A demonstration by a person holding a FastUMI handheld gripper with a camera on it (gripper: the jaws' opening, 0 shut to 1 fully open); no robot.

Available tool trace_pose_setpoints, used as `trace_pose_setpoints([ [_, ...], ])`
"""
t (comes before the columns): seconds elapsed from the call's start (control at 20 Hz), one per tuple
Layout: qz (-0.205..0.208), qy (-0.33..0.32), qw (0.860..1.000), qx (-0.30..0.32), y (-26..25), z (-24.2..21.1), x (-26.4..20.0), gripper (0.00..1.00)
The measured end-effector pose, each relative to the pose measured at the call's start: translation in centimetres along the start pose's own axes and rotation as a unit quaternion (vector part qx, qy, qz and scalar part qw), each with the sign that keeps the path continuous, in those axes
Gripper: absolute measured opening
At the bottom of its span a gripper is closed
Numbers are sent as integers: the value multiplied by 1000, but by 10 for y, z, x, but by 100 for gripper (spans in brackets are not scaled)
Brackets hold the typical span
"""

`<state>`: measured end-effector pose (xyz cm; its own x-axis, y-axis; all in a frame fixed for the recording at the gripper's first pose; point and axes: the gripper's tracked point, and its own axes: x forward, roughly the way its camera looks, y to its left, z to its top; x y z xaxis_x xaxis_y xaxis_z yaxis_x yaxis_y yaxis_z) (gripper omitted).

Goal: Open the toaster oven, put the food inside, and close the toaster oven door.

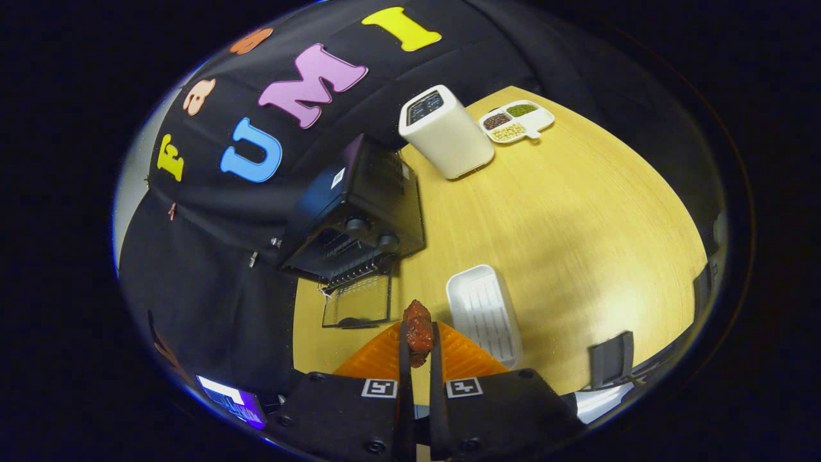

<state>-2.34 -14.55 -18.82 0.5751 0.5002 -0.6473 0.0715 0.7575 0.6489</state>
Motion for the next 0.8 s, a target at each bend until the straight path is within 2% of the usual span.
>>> trace_pose_setpoints([
  [0.4, 32, -61, 997, 37, 95, -30, 45, 13],
  [0.55, 76, -108, 990, 51, 133, -26, 66, 13],
  [0.8, 92, -135, 984, 71, 158, -25, 121, 13],
])
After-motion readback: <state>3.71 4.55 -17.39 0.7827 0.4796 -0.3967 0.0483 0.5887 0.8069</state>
